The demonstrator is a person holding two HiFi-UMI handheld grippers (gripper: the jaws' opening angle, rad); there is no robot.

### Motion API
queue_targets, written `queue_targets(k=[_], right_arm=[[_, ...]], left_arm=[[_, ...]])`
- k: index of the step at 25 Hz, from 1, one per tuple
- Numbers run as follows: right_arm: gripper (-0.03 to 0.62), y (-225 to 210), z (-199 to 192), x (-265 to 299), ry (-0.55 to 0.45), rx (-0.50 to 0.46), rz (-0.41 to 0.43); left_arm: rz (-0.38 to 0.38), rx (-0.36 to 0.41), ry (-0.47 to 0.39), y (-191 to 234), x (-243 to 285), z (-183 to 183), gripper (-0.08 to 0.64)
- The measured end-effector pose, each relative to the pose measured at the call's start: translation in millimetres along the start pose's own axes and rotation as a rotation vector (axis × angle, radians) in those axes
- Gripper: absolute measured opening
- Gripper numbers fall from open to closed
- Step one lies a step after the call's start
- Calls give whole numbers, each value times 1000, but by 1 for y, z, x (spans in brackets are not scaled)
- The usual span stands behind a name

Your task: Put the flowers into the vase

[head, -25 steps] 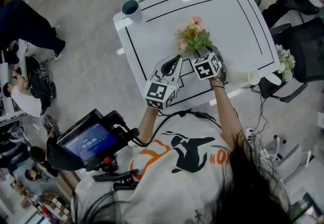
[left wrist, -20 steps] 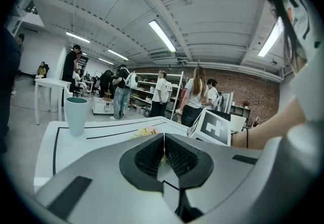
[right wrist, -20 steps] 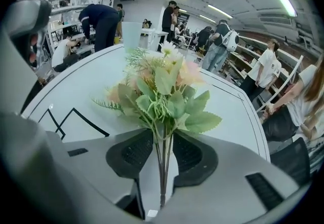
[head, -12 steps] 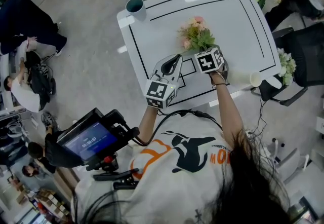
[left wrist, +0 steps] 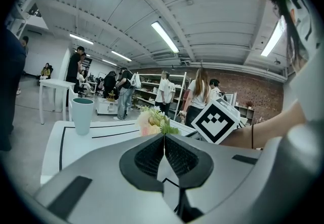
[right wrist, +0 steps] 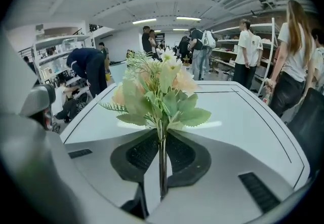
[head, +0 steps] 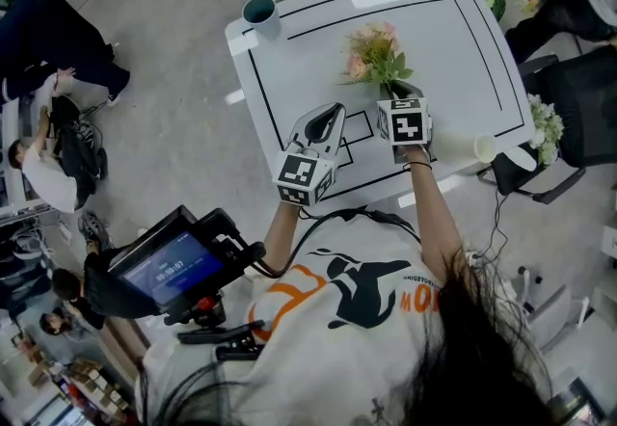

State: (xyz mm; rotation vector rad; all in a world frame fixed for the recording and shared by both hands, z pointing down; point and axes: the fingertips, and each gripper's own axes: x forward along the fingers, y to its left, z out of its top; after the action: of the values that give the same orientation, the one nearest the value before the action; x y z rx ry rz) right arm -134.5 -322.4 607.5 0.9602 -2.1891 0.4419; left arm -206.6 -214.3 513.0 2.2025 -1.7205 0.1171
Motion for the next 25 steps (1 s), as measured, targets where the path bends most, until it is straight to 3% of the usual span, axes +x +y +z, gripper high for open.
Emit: queue_targets(k=[11,19,25], right_arm=[[54,24,43,-60,-189,47,86],[54,43,69,-94,-291,73,172],[54,45,80,-112,-331,82,191]], left_arm=[[7,6,-7,-6,-11,4,12],[-20,12,-17,-17,-11,4,12],[-71,14,0,-32,-9,0,12]])
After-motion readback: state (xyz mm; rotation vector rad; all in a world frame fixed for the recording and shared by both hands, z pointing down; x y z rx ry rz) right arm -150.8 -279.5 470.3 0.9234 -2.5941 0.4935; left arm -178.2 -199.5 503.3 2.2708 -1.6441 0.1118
